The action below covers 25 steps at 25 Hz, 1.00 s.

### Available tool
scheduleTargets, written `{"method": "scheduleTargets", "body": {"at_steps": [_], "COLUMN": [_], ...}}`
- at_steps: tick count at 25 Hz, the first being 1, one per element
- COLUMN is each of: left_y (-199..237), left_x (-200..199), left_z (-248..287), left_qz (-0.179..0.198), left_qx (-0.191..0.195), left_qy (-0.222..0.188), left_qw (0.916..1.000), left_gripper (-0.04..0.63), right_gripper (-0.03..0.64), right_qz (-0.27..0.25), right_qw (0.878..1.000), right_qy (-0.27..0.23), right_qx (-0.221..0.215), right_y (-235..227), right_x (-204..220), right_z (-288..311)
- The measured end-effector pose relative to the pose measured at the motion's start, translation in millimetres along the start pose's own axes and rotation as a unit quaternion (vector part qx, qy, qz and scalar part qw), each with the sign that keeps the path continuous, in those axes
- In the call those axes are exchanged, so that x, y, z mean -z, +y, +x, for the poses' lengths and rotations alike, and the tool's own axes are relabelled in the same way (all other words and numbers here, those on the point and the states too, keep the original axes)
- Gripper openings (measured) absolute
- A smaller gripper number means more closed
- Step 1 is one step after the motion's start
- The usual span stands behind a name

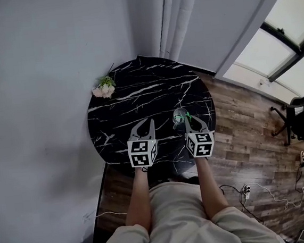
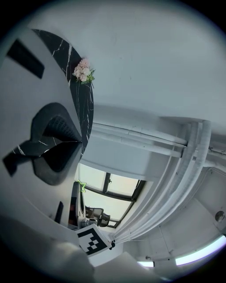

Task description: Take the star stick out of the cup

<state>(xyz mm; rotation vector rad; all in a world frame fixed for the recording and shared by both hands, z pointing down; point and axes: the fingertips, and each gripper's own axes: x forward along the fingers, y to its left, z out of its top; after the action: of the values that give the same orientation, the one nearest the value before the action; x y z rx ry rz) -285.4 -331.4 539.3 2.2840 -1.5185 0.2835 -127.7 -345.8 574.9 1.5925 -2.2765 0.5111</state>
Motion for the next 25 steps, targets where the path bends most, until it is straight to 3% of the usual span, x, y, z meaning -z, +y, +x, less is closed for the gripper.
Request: {"method": "scheduleTargets", "body": {"at_steps": [7,25], "left_y": [-7,-72], "left_x": [12,5], "left_z": [-11,-25], "left_qz": [-0.017,0.007], "left_qx": [-0.018,-0.051], "left_qy": [-0.002,-0.002], "left_qw": [0.9997,0.9987], "left_gripper": [0.023,0.023], "right_gripper": [0.046,0.046], "right_qz": [-0.027,-0.023], "right_qw": [1.0,0.997], "right_qy": [-0.001,-0.029], "right_qx": [-0.009,-0.066], "right_y": [-6,-35], "right_x": [-2,-28], "right_z": [-10,-57]}}
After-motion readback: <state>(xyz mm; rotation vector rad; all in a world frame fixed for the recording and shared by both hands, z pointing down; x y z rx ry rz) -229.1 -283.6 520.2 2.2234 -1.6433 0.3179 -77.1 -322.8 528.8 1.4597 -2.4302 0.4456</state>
